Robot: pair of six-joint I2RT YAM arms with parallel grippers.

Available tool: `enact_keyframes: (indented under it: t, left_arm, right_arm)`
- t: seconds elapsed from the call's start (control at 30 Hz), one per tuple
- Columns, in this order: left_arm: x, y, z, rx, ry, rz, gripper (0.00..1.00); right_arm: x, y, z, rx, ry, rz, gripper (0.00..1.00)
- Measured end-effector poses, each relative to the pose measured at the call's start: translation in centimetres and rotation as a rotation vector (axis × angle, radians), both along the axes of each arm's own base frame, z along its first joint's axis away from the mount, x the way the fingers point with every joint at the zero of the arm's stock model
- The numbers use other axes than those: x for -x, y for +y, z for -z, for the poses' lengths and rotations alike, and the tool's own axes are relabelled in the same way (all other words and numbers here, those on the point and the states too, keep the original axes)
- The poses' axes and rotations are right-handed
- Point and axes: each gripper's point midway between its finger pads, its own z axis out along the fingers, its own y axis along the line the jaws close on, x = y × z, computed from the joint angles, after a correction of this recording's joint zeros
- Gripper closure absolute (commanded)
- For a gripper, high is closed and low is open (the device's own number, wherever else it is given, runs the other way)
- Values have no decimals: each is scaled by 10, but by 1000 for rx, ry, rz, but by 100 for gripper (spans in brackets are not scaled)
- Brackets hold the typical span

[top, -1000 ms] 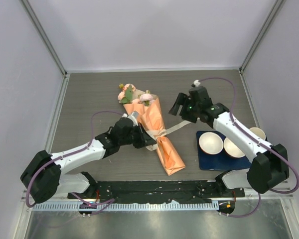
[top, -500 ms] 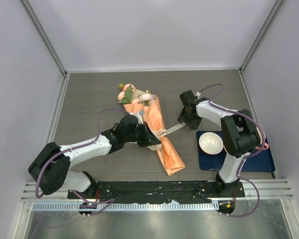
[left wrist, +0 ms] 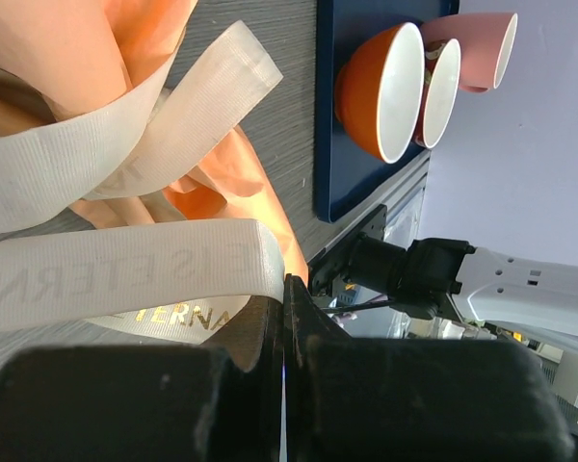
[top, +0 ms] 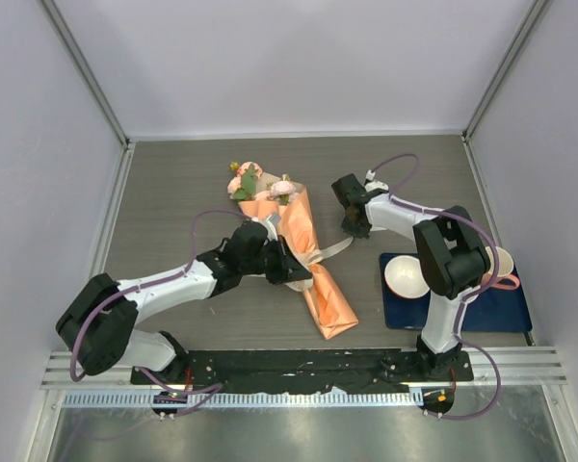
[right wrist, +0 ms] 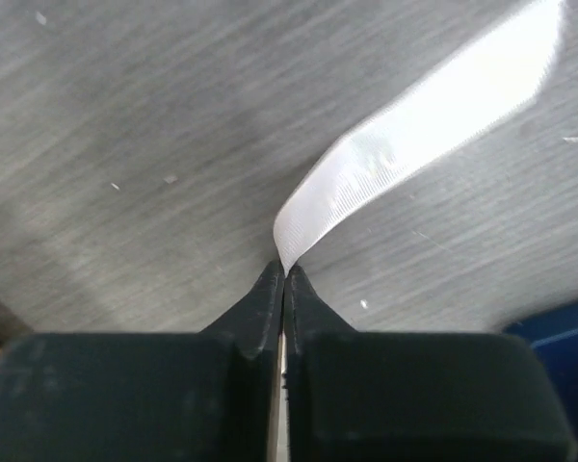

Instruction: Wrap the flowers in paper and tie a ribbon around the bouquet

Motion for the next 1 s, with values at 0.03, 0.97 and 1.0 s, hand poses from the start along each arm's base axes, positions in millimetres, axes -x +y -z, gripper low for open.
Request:
enact_keyframes:
  t: [0.03,0.97,1.0]
  left_arm:
    - [0,0,1,-3,2,0,100]
    - [75,37,24,17,-38,-49,100]
    - [81,39,28,4,-34,-33,100]
  right_arm:
    - [-3,1,0,3,-12,-20,99]
    - [115,309,-123,-718,-60,-1221,92]
    - [121,308,-117,-727,-22,-1229,91]
